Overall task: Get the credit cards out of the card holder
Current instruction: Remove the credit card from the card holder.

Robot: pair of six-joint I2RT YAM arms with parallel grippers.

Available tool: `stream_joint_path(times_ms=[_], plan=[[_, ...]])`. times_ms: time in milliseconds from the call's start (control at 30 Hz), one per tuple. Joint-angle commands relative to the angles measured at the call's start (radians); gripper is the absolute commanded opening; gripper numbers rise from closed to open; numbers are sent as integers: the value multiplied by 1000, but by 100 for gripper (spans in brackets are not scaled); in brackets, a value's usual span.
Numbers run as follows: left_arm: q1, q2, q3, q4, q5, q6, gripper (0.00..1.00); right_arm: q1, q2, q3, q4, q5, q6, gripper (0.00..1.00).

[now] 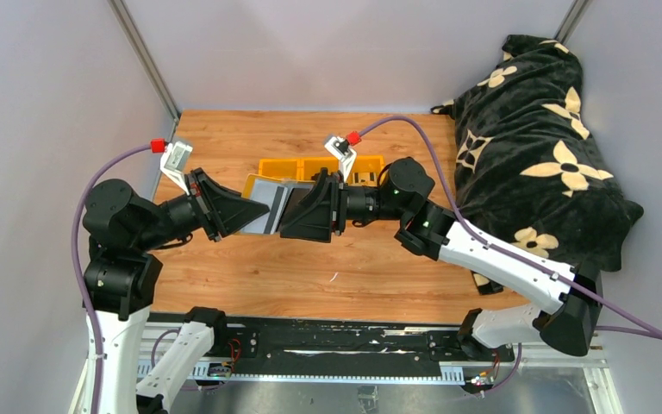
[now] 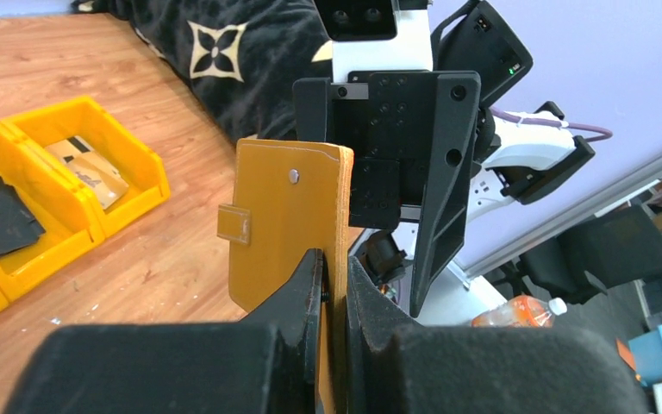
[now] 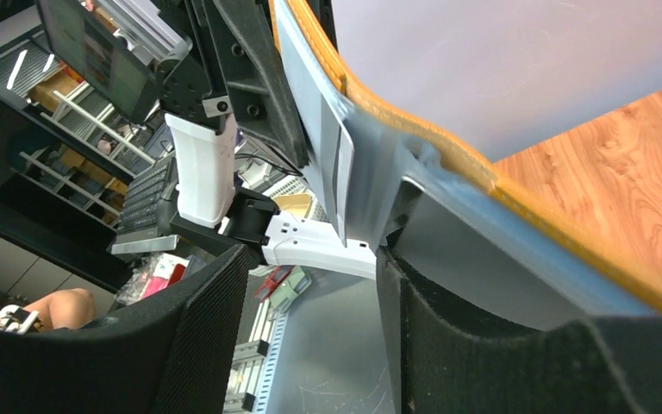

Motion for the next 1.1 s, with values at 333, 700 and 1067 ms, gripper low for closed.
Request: stream_joint_path(times_ms=[333,700,1067], plan=[[1,-22,-25,141,142,-158,0,7,74,58,184,-43,103,49],[1,-26,-30,153,162,-177,4,5,50,6,332,-56,163,2],[1,-11,-11,263,183,-296,19,5,-6,-106,436,-87,182,0]])
